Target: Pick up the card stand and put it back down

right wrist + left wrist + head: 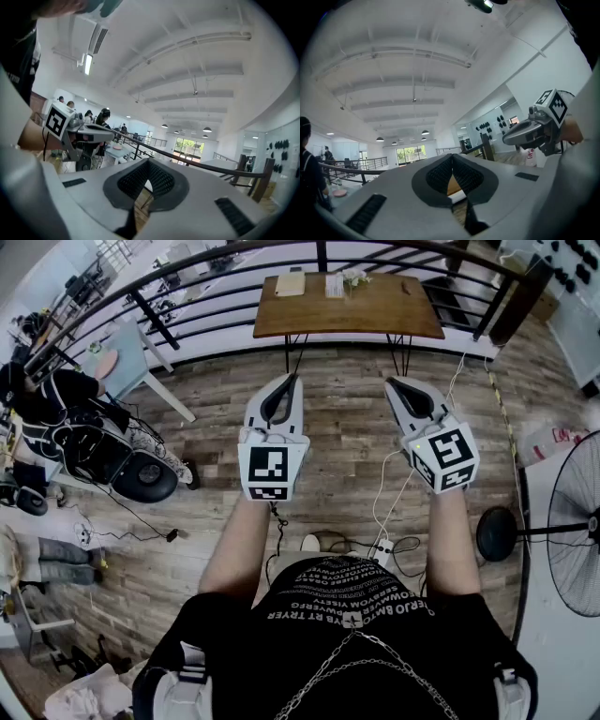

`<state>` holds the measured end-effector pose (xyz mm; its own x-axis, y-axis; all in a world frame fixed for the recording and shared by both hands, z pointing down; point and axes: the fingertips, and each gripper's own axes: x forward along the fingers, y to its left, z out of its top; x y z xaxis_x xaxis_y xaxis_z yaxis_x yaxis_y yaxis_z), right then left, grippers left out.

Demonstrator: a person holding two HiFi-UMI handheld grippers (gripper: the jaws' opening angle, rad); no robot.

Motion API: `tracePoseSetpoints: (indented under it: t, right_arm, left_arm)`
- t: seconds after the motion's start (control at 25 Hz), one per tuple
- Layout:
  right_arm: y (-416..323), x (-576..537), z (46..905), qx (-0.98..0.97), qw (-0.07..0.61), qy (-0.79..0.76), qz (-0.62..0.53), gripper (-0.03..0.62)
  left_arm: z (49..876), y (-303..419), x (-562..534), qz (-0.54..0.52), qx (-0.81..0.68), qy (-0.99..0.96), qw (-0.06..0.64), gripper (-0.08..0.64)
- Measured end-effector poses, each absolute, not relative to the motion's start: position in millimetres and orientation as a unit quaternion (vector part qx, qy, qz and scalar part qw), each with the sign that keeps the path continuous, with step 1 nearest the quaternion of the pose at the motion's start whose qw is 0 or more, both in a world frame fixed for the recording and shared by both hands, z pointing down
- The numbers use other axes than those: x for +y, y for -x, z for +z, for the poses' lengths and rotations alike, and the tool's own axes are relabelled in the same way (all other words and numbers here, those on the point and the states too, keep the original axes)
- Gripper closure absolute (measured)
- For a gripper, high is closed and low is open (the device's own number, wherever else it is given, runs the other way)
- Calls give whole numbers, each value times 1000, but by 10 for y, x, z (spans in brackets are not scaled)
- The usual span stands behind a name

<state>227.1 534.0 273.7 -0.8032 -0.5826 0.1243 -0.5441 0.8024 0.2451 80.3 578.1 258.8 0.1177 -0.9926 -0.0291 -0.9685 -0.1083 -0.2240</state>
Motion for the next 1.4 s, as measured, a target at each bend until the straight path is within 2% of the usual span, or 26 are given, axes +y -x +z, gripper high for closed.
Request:
tracePoseSetpoints:
  t: [0.28, 0.44, 0.68, 0.84, 1.0, 1.24, 1.4]
  right_arm:
    - [-2788, 5607, 3062, -937, 112, -319, -90, 578]
    - [-3152, 5700, 3340, -932, 109, -339, -58, 578]
    - [-3696, 5749, 3787, -922, 98, -374, 12, 578]
    - [-3618, 5705, 3903, -929, 120, -351, -9, 578]
    - [-3441, 5494, 3928, -927, 132, -350, -24, 577]
    - [-3095, 4857, 4000, -920, 134, -367, -12, 578]
    - [-2802, 4374, 3956, -918, 138, -371, -17, 578]
  left_arm:
    - [2835, -725, 6067, -79, 679, 726, 80, 534]
    - [2915, -763, 6287, -72, 683, 722, 80, 534]
    - [3345, -670, 6506, -122, 697, 705, 54, 533]
    - [3549, -593, 6460, -128, 698, 704, 32, 534]
    - [3608, -515, 6201, -127, 695, 707, 41, 534]
    - [3604, -482, 5419, -140, 657, 730, 125, 534]
    - [3570, -255, 4883, -108, 656, 742, 86, 534]
